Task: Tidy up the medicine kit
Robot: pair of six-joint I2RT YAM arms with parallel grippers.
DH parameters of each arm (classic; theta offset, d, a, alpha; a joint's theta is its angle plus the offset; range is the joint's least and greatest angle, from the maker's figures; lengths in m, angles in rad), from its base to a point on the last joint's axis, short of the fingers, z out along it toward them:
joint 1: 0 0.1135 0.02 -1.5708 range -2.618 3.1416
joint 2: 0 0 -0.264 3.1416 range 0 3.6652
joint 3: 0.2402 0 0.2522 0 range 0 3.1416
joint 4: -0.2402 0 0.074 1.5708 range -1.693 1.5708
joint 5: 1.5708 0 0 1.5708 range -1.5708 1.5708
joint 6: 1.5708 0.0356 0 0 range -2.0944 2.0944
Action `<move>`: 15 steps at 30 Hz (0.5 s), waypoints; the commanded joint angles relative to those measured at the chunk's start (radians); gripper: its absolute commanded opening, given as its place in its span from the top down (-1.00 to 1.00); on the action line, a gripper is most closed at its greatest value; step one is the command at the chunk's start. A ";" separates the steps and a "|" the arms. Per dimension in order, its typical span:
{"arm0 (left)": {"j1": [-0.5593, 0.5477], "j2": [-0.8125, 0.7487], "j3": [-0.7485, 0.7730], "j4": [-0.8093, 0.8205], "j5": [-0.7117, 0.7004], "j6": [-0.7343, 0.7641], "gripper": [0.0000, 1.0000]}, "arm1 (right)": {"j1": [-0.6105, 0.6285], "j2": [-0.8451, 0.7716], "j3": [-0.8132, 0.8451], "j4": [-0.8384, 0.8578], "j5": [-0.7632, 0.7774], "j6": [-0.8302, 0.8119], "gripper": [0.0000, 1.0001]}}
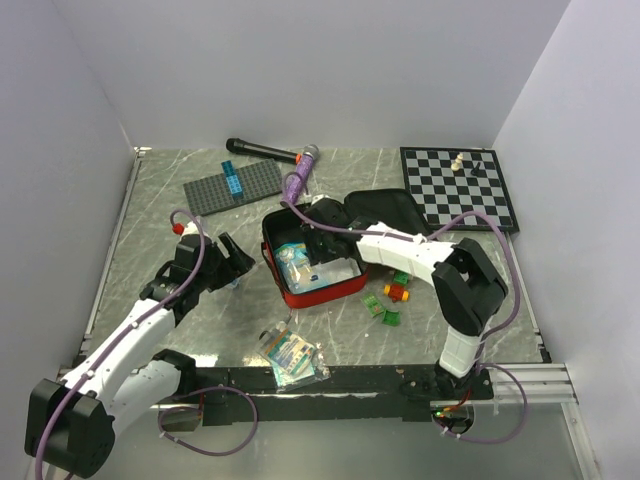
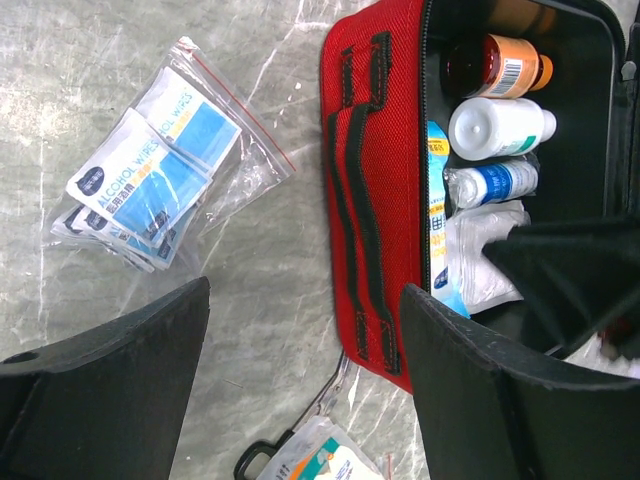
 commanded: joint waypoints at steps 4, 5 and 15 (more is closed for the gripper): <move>0.001 -0.038 0.013 0.010 -0.002 0.001 -0.62 | -0.028 -0.055 -0.024 0.025 0.015 -0.010 -0.03; 0.001 -0.041 0.016 0.012 -0.002 0.002 -0.62 | -0.017 -0.101 -0.051 0.042 0.010 -0.018 -0.03; 0.004 -0.078 0.075 -0.063 -0.104 -0.042 -0.78 | 0.196 -0.392 -0.237 0.027 -0.180 -0.151 -0.07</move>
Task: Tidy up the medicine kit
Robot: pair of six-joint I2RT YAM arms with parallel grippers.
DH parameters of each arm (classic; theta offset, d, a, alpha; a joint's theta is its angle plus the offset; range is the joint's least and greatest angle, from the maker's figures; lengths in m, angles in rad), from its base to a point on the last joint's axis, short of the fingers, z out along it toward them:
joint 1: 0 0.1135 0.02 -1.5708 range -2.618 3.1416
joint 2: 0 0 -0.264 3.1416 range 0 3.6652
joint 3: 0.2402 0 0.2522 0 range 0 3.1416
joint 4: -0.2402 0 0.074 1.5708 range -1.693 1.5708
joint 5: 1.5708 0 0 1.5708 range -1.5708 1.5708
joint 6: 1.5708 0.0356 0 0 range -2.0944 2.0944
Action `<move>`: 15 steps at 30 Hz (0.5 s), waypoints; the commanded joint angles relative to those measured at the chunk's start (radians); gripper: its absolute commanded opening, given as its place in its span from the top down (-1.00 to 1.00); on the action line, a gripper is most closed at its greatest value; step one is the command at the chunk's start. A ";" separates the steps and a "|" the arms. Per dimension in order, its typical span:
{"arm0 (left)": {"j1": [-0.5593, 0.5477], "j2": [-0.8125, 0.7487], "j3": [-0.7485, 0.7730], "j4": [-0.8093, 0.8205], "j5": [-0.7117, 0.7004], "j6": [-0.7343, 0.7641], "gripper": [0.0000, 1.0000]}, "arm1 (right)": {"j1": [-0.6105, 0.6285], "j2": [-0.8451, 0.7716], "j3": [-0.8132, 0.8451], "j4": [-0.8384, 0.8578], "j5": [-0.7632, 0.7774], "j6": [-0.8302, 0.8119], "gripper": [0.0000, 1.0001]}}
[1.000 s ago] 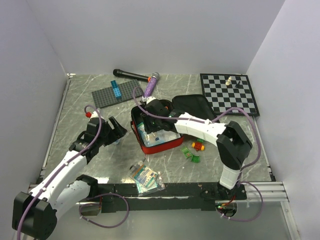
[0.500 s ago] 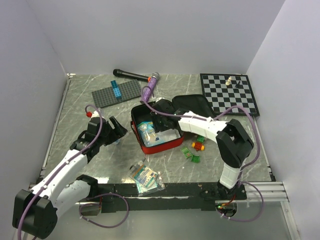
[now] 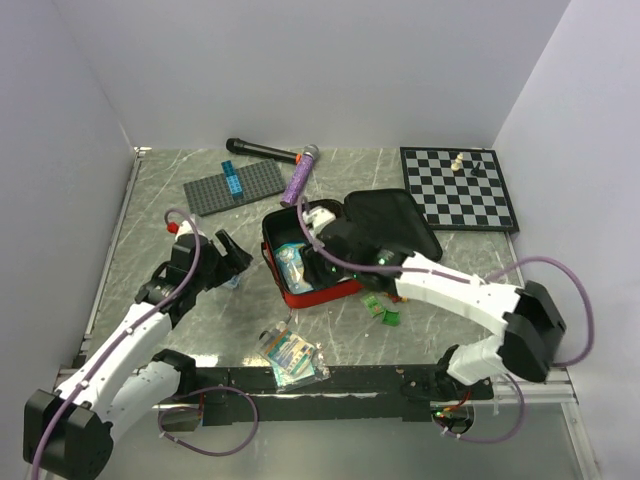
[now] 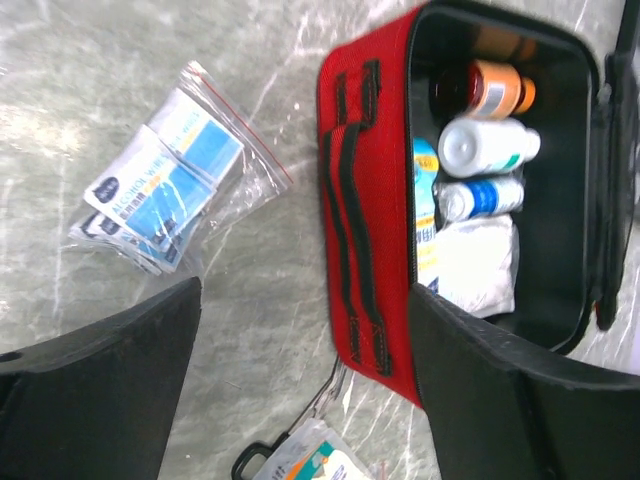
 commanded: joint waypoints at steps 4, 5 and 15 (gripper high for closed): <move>0.012 -0.074 0.055 -0.059 -0.105 -0.101 -0.99 | 0.226 0.004 -0.069 -0.068 -0.077 -0.068 -0.04; 0.012 -0.091 0.049 -0.066 -0.112 -0.116 -0.99 | 0.251 0.030 -0.075 -0.071 -0.065 -0.059 -0.04; 0.012 -0.218 -0.031 -0.125 -0.117 -0.193 -0.93 | 0.383 0.211 0.020 -0.066 0.015 -0.064 -0.09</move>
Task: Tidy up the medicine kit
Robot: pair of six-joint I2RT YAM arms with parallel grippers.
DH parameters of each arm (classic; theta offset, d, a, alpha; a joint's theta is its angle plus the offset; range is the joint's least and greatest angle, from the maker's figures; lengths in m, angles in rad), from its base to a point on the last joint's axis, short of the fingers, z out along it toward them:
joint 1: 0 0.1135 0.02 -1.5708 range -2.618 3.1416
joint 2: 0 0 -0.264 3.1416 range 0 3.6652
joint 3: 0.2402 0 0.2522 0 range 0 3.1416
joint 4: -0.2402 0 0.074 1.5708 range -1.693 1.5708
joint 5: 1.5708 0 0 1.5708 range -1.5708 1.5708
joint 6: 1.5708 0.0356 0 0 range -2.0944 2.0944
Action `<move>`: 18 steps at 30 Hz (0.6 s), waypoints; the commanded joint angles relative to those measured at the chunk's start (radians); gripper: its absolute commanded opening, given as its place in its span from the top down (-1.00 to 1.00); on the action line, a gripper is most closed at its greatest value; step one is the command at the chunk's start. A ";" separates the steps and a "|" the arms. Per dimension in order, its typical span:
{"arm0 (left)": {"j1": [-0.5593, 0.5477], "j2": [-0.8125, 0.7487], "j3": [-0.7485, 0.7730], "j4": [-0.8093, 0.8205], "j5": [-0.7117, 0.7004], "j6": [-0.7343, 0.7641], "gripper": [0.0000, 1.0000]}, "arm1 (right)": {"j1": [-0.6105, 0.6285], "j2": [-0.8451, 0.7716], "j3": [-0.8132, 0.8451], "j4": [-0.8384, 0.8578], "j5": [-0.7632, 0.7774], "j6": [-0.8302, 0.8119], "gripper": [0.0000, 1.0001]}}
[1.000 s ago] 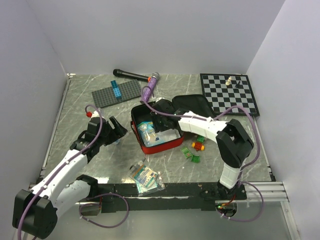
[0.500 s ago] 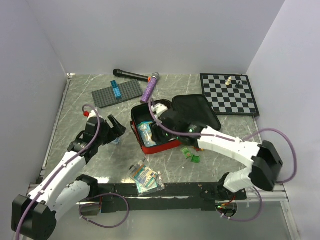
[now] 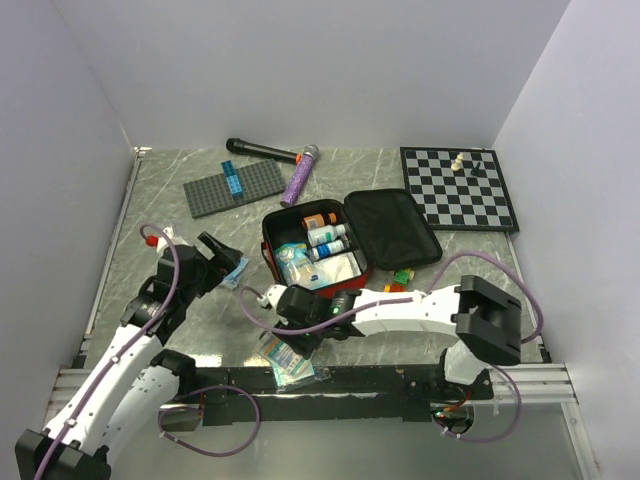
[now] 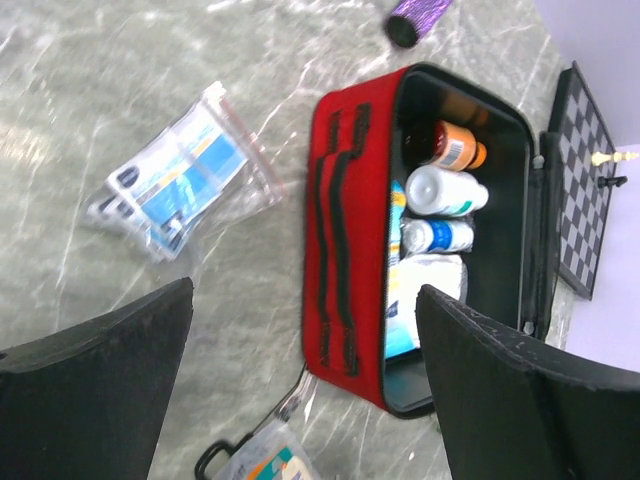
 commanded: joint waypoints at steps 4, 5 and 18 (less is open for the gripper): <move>0.005 -0.082 -0.016 -0.092 -0.042 -0.053 -0.93 | 0.037 0.088 0.079 0.010 0.060 -0.033 -0.11; 0.005 -0.091 -0.016 -0.097 -0.044 -0.051 -0.93 | 0.040 0.099 0.079 0.010 0.060 -0.031 -0.12; 0.005 -0.091 -0.042 -0.082 -0.013 -0.057 -0.94 | 0.056 0.147 0.050 -0.018 0.094 0.009 0.37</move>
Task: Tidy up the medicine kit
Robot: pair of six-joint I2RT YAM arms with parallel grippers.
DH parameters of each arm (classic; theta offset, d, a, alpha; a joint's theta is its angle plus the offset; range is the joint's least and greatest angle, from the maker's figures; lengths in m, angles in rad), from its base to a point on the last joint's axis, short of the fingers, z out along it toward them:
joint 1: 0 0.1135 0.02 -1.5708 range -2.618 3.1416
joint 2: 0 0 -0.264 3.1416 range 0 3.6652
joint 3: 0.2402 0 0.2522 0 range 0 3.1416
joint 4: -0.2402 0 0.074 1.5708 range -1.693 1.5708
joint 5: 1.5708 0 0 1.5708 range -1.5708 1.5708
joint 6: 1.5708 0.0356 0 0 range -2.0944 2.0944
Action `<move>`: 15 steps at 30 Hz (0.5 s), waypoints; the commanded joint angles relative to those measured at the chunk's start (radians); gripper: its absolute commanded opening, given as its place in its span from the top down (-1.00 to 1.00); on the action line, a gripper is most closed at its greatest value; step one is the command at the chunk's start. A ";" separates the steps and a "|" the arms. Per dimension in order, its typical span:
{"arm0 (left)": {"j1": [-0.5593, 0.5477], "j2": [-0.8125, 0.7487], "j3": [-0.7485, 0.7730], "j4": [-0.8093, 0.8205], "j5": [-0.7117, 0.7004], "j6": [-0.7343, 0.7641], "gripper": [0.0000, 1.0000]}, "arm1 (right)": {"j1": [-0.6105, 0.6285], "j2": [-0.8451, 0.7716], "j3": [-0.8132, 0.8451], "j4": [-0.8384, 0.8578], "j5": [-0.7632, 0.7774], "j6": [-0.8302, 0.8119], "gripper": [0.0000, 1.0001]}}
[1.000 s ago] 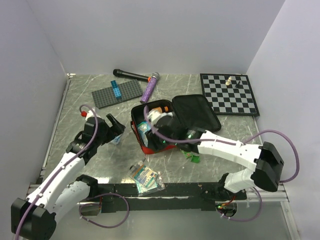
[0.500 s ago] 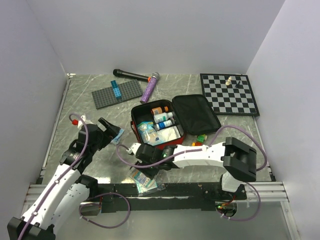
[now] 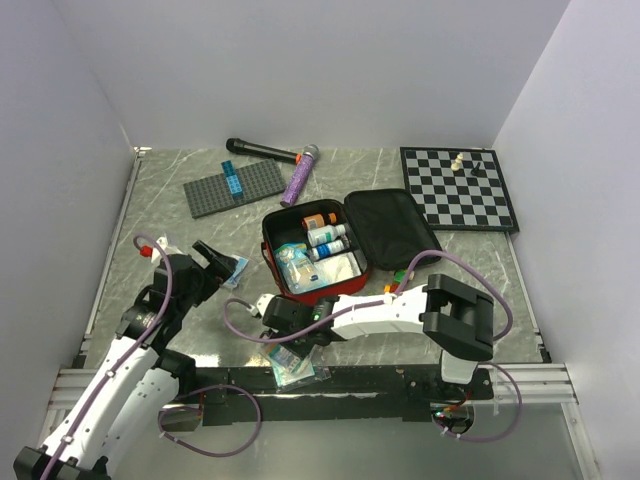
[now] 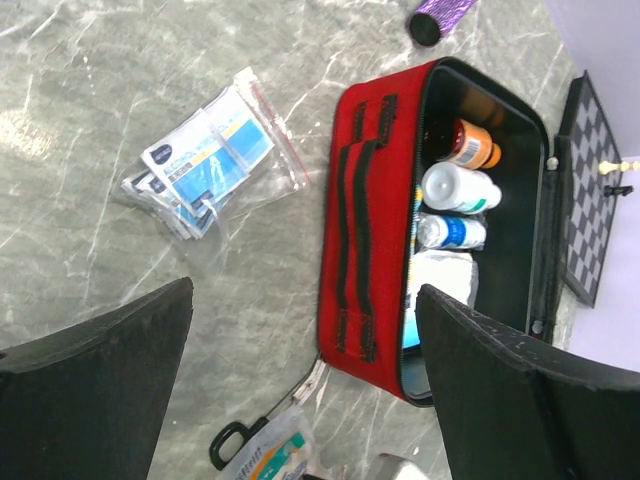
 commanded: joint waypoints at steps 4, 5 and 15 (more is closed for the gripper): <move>0.005 0.010 -0.015 0.026 0.017 -0.019 -0.94 | 0.008 -0.041 -0.024 -0.033 0.060 0.019 0.74; 0.005 0.010 -0.015 0.027 0.015 -0.017 -0.94 | 0.008 -0.052 -0.023 -0.036 0.068 0.021 0.82; 0.005 0.016 0.000 0.031 0.012 -0.016 -0.94 | -0.002 -0.268 0.022 -0.120 0.206 0.041 1.00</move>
